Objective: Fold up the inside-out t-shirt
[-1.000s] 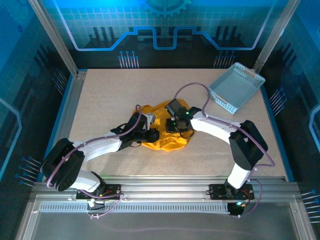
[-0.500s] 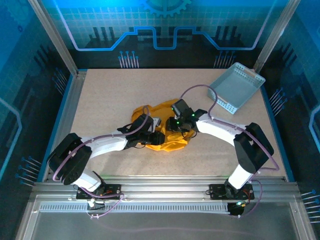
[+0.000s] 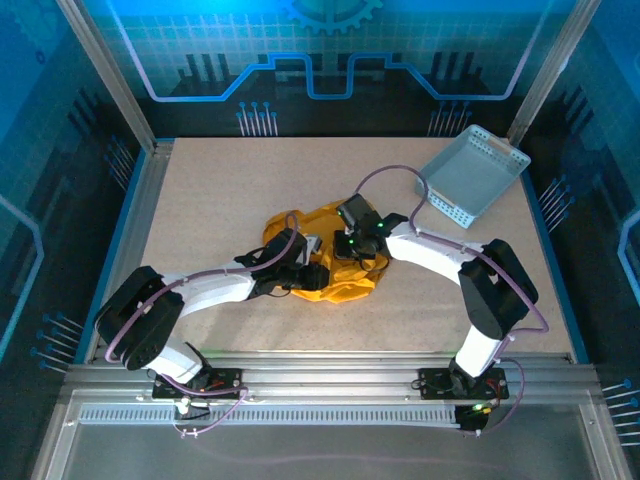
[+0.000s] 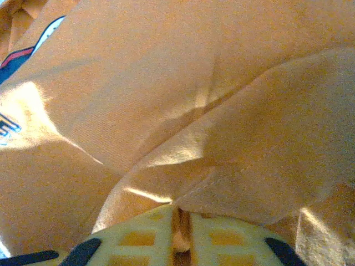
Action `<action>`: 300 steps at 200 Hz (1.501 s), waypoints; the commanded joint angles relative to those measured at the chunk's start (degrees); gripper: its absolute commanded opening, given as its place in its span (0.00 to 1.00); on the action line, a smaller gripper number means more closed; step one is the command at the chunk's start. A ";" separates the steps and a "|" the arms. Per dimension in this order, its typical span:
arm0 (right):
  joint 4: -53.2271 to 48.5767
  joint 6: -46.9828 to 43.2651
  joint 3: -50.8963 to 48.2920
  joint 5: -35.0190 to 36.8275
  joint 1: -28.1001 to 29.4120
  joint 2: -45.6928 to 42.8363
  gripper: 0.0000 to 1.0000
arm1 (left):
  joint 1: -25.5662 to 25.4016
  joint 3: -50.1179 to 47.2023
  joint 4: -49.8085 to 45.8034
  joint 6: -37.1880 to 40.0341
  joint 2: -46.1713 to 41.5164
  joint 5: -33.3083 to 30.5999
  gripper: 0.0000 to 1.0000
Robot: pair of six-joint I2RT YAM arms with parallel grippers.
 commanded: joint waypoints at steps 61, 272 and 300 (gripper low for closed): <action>-20.90 -0.95 15.24 11.41 5.23 -5.03 0.00 | -0.21 -0.67 -2.56 1.48 -0.76 -4.06 0.22; -17.82 -15.49 23.27 7.87 -3.74 6.95 0.38 | -0.74 20.82 -25.96 -9.48 -0.42 -18.61 0.53; -17.66 -15.76 23.41 8.24 -3.76 9.27 0.39 | -0.73 25.96 -28.69 -11.76 5.15 -18.22 0.54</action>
